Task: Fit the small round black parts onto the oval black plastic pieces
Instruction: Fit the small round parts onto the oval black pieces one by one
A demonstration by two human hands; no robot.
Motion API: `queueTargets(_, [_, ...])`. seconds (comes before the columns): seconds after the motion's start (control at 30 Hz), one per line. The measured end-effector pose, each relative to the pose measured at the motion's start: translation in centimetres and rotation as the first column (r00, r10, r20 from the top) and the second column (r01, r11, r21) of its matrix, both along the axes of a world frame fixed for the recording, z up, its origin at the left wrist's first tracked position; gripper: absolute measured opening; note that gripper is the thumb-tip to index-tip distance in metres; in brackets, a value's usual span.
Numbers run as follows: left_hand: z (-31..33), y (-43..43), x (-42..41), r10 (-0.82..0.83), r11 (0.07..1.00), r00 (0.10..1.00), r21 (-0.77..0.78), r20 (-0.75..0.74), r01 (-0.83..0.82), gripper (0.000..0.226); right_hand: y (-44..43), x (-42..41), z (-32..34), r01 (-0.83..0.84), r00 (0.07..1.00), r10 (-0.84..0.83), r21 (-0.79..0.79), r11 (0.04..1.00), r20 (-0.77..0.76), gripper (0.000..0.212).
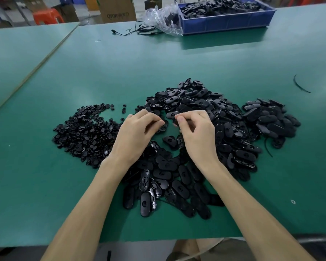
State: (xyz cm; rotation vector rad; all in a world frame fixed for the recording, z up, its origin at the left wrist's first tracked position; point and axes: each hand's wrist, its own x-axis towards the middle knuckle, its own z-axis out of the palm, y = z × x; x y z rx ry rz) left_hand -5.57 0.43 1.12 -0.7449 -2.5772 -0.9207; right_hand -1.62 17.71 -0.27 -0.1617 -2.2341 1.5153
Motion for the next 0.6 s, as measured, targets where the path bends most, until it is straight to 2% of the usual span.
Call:
queueTargets(0.07, [0.08,0.15,0.17,0.000,1.000,1.000,0.013,0.003,0.000,0.017,-0.04,-0.07,-0.08,-0.015,1.000,0.015,0.029,0.999,0.004,0.016])
queueTargets(0.2, [0.13,0.20,0.25,-0.025,0.992,0.997,0.124,0.073,0.016,0.011,0.07,-0.03,-0.14,-0.077,0.996,0.077,-0.015,0.997,0.040,0.026])
queueTargets(0.33, [0.05,0.21,0.12,-0.021,0.983,0.996,0.185,0.086,0.005,0.010,-0.01,-0.04,-0.15,-0.100,0.994,0.103,-0.113,0.988,0.018,0.014])
queueTargets(0.47, [0.00,0.38,0.11,-0.039,0.972,0.994,0.236,0.098,0.014,0.011,0.07,0.06,-0.13,-0.121,0.993,0.122,-0.222,0.968,-0.010,0.012])
queueTargets(0.6, [-0.05,0.61,0.18,-0.063,0.962,0.988,0.272,0.142,0.022,0.012,0.24,0.02,-0.22,-0.120,0.993,0.121,-0.252,0.960,-0.010,0.013])
